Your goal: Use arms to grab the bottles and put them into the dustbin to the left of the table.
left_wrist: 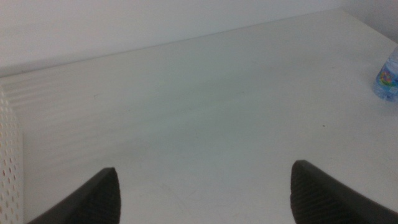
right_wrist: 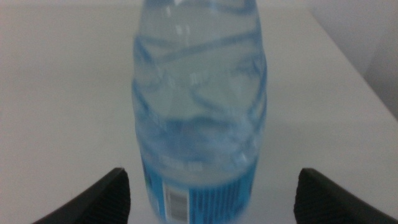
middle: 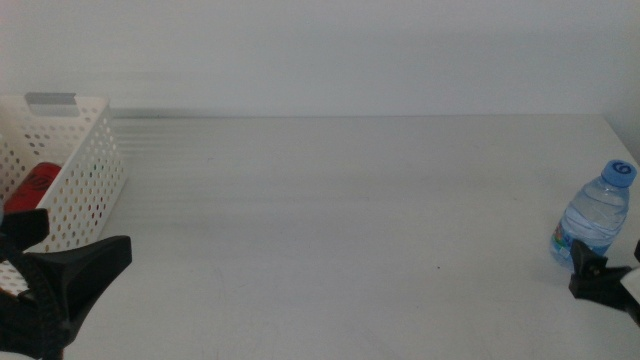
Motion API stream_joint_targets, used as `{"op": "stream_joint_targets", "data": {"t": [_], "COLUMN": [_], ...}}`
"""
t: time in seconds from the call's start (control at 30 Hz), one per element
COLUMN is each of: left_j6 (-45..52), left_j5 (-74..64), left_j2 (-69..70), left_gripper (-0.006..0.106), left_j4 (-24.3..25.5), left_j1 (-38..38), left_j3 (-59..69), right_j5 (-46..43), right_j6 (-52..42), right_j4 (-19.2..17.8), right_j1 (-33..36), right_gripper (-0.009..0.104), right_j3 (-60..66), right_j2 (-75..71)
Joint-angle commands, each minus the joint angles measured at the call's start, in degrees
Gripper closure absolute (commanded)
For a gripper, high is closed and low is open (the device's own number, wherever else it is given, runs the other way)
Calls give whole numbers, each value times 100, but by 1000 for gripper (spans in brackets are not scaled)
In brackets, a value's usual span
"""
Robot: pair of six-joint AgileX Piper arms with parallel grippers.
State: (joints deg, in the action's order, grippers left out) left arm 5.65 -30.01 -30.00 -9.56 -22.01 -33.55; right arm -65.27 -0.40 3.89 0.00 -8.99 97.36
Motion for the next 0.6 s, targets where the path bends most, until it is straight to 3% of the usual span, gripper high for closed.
{"op": "stream_joint_targets", "data": {"t": [0.0, 0.3, 0.57], "left_j6": [-76, -76, -76], "left_j5": [426, 426, 426], "left_j2": [-30, -30, -30], "left_gripper": [10, 10, 10], "left_j4": [-72, -72, -72], "left_j1": [-31, -31, -31], "left_j3": [-166, -166, -166], "right_j5": [-1191, -1029, -334], "right_j6": [-53, -52, -458], "right_j4": [-59, -59, -52], "right_j1": [-24, -24, -24], "right_gripper": [19, 19, 19], "right_j3": [-212, -763, -1426], "right_j2": [-134, -127, -55]}}
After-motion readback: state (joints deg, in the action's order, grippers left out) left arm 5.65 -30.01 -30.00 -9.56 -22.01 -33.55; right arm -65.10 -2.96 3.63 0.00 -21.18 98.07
